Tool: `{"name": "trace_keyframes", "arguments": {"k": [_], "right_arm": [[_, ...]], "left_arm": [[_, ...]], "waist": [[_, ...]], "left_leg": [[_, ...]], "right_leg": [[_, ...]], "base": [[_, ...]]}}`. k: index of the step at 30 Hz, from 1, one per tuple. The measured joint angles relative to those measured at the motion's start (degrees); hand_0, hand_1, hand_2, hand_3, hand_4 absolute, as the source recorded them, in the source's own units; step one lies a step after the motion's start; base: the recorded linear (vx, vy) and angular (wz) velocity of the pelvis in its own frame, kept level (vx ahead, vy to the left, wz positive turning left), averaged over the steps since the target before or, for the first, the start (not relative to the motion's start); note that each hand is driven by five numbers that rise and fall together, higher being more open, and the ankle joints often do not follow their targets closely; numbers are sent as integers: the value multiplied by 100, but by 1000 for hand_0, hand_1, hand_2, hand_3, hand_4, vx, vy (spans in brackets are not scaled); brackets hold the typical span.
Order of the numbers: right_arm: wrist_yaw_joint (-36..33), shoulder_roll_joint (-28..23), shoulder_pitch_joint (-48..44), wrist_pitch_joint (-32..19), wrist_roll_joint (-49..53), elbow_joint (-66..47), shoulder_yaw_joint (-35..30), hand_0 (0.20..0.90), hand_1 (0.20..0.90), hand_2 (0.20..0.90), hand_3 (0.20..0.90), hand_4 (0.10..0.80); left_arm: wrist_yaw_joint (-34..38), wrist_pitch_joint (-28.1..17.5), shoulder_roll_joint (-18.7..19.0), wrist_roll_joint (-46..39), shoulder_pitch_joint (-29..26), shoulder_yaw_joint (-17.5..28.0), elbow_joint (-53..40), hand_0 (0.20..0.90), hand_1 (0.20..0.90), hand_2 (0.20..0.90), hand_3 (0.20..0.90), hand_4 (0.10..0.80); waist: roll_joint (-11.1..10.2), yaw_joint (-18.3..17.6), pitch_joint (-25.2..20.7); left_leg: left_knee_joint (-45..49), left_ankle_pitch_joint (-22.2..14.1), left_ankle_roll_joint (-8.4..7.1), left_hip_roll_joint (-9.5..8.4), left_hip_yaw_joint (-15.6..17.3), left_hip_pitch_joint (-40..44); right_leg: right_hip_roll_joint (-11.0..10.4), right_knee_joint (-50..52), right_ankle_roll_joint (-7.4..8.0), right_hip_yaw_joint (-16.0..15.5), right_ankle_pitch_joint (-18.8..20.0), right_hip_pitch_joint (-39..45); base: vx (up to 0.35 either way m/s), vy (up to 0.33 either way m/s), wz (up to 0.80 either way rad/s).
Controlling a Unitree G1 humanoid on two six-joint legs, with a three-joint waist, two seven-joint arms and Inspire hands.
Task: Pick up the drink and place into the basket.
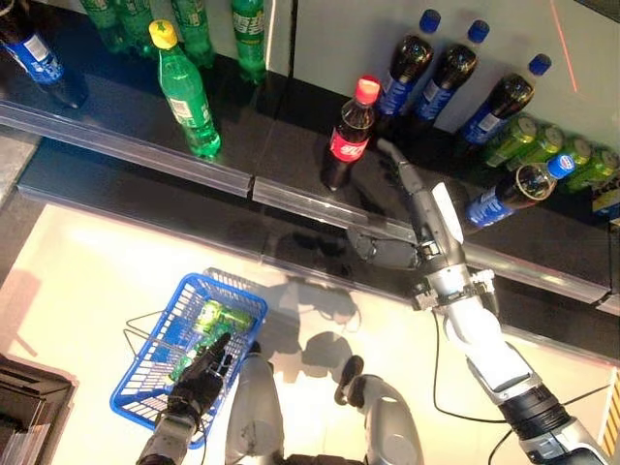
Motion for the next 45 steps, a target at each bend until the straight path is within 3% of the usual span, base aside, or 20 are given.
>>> {"name": "trace_keyframes", "arguments": {"k": [9, 14, 17, 28, 45], "right_arm": [[-120, 3, -62, 65, 688, 161, -125, 900, 900, 900, 900, 800], [-325, 125, -292, 350, 969, 559, -228, 900, 900, 900, 900, 800], [-369, 154, -384, 715, 1170, 798, -255, 900, 900, 900, 900, 800], [-442, 383, -740, 1216, 1965, 1494, -449, 900, 900, 900, 900, 800], [-257, 388, -1494, 1867, 3001, 2846, -624, 900, 900, 900, 900, 800]], "left_arm": [[0, 180, 49, 354, 100, 106, -5, 300, 300, 300, 200, 100], [0, 283, 53, 669, 147, 224, -10, 300, 300, 300, 200, 100], [-1, 394, 64, 905, 172, 217, -34, 300, 300, 300, 200, 100], [-26, 652, 80, 1352, 328, 226, -74, 300, 300, 300, 200, 100], [-122, 865, 186, 1548, 417, 113, -37, 300, 300, 300, 200, 100]], "waist": [[54, 244, 17], [106, 344, 1], [160, 417, -34], [316, 633, -319], [335, 834, -531]], "left_leg": [[-102, -4, 5, 79, 117, 332], [-120, -1, 1, 102, 117, 499], [-216, 0, 0, 77, 110, 676], [-290, 3, 2, 2, 89, 847], [-367, 71, 89, -171, 61, 923]], "right_leg": [[42, -263, 35, -125, 34, 470], [63, -391, 46, -245, 28, 741], [62, -508, 80, -278, 45, 952], [26, -683, 137, -435, 54, 1286], [-142, -719, 224, -594, 75, 1477]], "base": [[91, -28, 5], [107, -20, 8], [95, 0, 7], [73, -2, 8], [23, 12, 6]]}}
